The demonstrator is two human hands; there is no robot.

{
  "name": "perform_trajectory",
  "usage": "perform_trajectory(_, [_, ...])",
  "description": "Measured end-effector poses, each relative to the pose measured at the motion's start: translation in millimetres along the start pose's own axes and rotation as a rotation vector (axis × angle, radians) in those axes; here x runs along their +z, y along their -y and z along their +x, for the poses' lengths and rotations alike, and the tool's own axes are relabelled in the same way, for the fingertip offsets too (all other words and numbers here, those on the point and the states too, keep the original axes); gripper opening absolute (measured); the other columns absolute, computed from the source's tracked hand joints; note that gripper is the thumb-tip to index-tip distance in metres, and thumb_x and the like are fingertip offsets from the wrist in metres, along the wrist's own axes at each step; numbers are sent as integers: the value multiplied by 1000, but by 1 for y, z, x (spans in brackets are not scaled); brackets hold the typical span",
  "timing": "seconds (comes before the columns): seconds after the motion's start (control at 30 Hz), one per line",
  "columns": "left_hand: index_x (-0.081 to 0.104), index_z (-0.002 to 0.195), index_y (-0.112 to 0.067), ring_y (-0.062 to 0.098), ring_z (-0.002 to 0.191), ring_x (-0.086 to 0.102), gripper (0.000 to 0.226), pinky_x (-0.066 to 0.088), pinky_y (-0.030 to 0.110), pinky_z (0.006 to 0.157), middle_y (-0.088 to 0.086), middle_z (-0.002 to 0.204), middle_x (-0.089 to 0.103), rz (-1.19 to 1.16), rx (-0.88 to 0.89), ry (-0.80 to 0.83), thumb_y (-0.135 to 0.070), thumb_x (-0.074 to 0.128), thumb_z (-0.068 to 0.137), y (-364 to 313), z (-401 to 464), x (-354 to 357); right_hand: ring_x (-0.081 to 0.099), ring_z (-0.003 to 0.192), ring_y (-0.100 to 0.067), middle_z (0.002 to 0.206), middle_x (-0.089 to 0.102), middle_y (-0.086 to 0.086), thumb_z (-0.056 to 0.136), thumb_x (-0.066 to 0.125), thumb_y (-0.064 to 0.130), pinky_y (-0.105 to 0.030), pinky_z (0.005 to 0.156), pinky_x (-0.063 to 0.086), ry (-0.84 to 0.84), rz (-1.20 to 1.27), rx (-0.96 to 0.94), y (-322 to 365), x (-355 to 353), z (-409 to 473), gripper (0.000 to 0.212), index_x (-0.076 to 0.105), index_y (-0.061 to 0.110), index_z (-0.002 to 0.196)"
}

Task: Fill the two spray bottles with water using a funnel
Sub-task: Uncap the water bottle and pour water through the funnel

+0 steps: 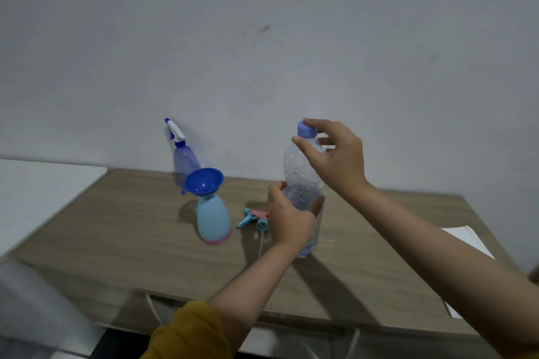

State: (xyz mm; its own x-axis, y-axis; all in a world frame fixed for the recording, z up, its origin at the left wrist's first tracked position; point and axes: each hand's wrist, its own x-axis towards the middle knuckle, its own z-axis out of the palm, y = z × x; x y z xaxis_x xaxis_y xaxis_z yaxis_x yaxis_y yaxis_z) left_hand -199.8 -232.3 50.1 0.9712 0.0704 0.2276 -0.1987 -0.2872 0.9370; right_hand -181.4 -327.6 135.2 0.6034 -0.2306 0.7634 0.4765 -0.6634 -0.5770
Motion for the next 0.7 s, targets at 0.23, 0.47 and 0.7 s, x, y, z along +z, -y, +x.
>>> perform_trajectory(0.23, [39, 107, -16, 14, 96, 54, 63, 43, 21, 71, 2, 111, 54, 53, 25, -55, -41, 81, 67, -4, 4, 7, 65, 71, -19, 77, 71, -4, 74, 82, 27, -35, 67, 56, 21, -28, 38, 7, -5, 24, 20, 77, 11, 84])
perform_trajectory(0.47, [37, 97, -22, 15, 90, 57, 57, 42, 18, 64, -1, 103, 56, 51, 34, -87, -35, 82, 65, -1, 6, 9, 69, 84, -14, 87, 74, -5, 78, 79, 13, -23, 78, 57, 260, 199, 167, 1, -14, 35, 12, 75, 13, 90])
perform_trajectory(0.7, [38, 98, -23, 10, 86, 55, 55, 31, 2, 53, -7, 99, 52, 42, 16, -91, -38, 80, 66, -2, 3, 10, 66, 76, -2, 87, 75, 0, 74, 82, 22, -14, 72, 51, 597, -19, 114, 14, -40, 70, 17, 77, 17, 89])
